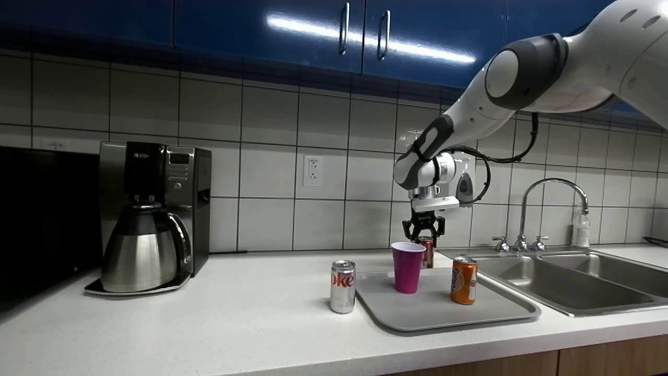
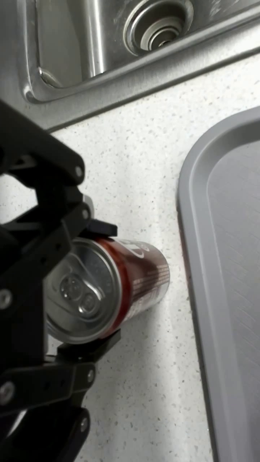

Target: Remove the cans from the tray and put them on the counter

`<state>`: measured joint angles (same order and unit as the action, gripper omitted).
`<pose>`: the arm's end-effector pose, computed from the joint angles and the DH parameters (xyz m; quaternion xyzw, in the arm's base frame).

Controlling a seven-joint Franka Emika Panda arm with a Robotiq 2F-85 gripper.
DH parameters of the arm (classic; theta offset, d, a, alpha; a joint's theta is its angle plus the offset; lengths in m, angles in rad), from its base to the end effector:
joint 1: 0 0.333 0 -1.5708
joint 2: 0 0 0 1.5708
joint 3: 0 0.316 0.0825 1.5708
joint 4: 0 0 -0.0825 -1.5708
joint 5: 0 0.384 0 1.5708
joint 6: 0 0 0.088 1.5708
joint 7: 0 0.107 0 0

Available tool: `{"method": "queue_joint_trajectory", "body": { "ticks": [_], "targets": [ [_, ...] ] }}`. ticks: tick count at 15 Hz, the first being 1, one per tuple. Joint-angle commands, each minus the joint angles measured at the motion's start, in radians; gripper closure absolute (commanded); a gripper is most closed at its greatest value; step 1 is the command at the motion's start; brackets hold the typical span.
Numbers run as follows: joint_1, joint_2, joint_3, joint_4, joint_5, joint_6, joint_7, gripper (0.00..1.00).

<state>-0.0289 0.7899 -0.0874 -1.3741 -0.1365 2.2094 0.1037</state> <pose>0.7362 -0.0766 0.2498 0.9944 -0.0566 0.0229 0.0865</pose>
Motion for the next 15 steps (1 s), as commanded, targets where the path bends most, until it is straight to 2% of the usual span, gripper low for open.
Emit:
{"method": "queue_joint_trajectory", "body": {
  "ticks": [1, 3, 12, 15],
  "targets": [
    [-0.007, 0.011, 0.012, 0.046, 0.022, -0.048, -0.033, 0.10],
    [-0.009, -0.014, 0.017, 0.024, 0.027, -0.043, -0.042, 0.00],
    [-0.007, -0.172, 0.019, -0.098, 0.019, 0.015, -0.070, 0.00],
    [-0.012, -0.230, 0.025, -0.191, 0.027, 0.041, -0.076, 0.00]
  ]
}}
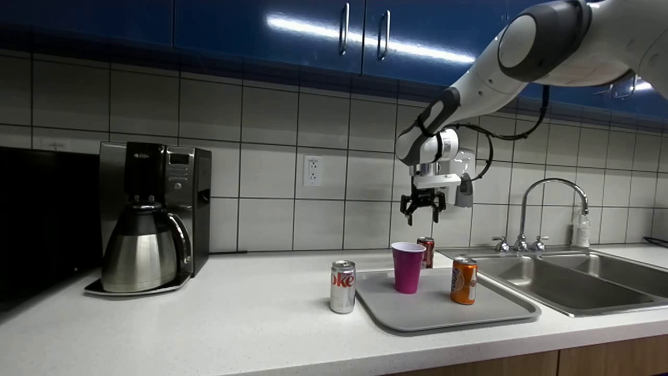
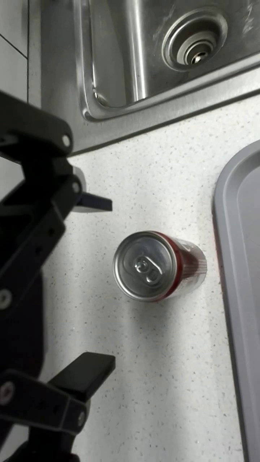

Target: Remove the cans from the tray and put them on the counter

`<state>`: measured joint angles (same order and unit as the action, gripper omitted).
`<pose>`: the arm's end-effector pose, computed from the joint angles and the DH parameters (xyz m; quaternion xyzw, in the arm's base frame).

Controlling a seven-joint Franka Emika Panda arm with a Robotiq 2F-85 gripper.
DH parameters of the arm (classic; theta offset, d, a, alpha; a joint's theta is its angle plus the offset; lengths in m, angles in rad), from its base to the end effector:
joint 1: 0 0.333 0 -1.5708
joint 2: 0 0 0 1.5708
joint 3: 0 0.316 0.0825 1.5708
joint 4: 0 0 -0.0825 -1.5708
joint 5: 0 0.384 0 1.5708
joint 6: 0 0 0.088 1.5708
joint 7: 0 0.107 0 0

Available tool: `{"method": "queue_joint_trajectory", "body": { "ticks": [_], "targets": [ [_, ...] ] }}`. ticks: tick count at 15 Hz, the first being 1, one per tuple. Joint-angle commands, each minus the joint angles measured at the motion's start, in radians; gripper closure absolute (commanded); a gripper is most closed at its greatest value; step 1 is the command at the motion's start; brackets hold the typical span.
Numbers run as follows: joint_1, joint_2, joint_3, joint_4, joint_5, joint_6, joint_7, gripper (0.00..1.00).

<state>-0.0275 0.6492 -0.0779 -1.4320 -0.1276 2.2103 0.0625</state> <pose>0.7300 -0.0702 0.3260 0.9942 -0.0395 0.0632 0.0778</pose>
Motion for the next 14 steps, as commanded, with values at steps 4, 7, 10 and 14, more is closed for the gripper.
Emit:
{"method": "queue_joint_trajectory", "body": {
  "ticks": [4, 7, 10, 14],
  "targets": [
    [-0.007, -0.171, 0.012, -0.287, 0.011, 0.096, -0.030, 0.00],
    [-0.005, -0.241, 0.011, -0.401, 0.007, 0.142, -0.030, 0.00],
    [0.001, -0.323, 0.005, -0.515, -0.007, 0.183, -0.030, 0.00],
    [0.004, -0.432, 0.003, -0.645, -0.017, 0.211, -0.028, 0.00]
  ]
}}
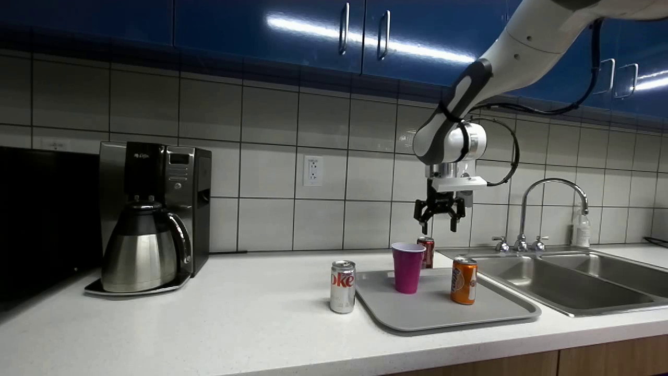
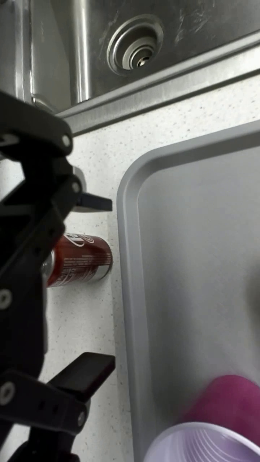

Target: Remove the cans from the tray and put them on the counter

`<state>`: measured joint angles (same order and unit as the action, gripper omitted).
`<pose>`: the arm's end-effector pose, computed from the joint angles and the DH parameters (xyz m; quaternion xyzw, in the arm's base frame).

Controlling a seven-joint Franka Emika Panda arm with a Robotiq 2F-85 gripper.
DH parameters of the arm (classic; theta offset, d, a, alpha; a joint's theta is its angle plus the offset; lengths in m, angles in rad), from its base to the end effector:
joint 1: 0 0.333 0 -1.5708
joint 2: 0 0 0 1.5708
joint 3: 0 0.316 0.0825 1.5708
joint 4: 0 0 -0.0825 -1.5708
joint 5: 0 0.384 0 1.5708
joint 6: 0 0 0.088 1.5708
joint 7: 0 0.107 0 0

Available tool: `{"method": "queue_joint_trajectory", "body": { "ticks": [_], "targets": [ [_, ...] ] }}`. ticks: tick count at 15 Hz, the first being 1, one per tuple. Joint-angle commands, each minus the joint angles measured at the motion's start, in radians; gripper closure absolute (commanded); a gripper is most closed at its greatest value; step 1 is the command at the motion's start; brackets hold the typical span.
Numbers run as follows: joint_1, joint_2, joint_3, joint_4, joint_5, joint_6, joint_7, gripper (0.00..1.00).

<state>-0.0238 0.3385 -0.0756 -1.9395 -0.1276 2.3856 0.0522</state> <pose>0.6243 -0.0611 0.3206 0.9964 -0.0288 0.0523 0.0598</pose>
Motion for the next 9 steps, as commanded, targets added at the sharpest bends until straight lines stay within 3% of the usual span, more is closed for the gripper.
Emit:
{"method": "queue_joint_trajectory", "body": {
  "ticks": [1, 9],
  "targets": [
    [-0.001, -0.147, 0.001, -0.166, -0.018, 0.039, -0.018, 0.00],
    [-0.006, -0.336, 0.005, -0.361, -0.034, 0.038, -0.009, 0.00]
  ]
}}
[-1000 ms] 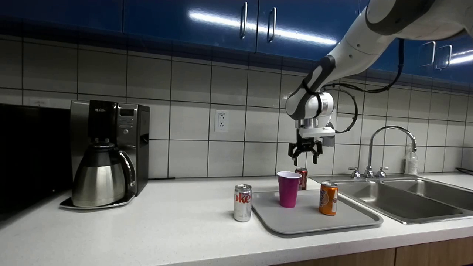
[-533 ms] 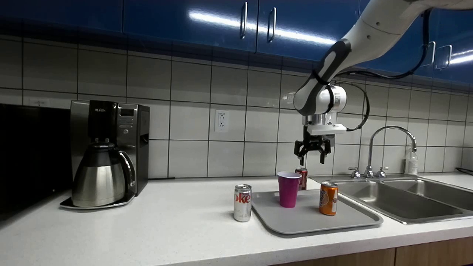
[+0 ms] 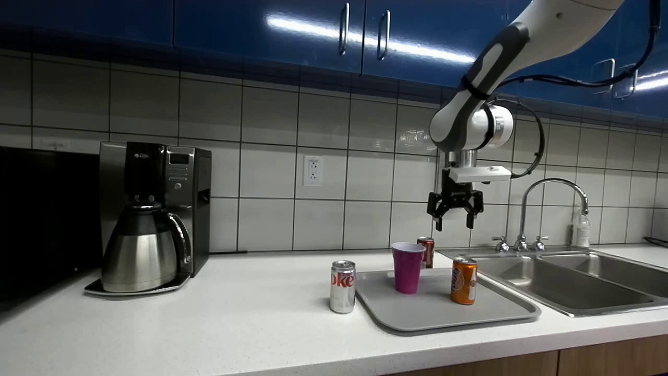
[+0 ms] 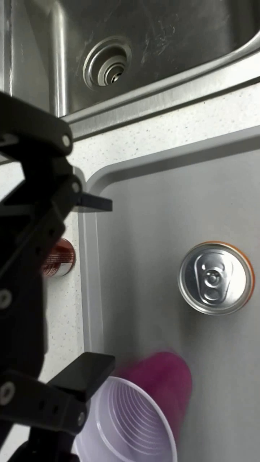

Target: Remove the cans from the tray and put them on the counter

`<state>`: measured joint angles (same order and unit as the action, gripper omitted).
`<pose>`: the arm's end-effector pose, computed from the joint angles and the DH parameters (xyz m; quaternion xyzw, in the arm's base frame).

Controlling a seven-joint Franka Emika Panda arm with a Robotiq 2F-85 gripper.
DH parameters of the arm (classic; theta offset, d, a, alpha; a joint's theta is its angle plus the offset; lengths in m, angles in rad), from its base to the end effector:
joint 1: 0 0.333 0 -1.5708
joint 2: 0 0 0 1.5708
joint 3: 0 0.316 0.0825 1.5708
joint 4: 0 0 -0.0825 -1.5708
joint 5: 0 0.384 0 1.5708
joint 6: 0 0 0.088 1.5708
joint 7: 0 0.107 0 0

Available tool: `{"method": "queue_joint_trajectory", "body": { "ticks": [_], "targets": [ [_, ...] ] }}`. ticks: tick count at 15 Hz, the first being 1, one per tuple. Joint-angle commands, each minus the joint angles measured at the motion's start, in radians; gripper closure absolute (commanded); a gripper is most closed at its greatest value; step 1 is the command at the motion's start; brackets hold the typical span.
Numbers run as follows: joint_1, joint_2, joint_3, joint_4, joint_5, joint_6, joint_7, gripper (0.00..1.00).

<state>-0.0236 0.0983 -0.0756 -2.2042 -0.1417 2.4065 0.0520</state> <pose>0.5498 -0.0553 0.3471 0.9969 -0.0250 0.0505 0.0550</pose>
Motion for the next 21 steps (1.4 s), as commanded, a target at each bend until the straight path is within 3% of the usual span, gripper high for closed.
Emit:
{"method": "queue_joint_trajectory", "body": {
  "ticks": [1, 9, 21],
  "targets": [
    [-0.007, -0.111, 0.006, -0.115, -0.022, 0.015, -0.009, 0.00],
    [-0.015, -0.140, 0.006, -0.199, -0.017, 0.029, -0.002, 0.00],
    [-0.012, -0.096, 0.008, -0.183, -0.015, 0.009, 0.000, 0.00]
  ]
}}
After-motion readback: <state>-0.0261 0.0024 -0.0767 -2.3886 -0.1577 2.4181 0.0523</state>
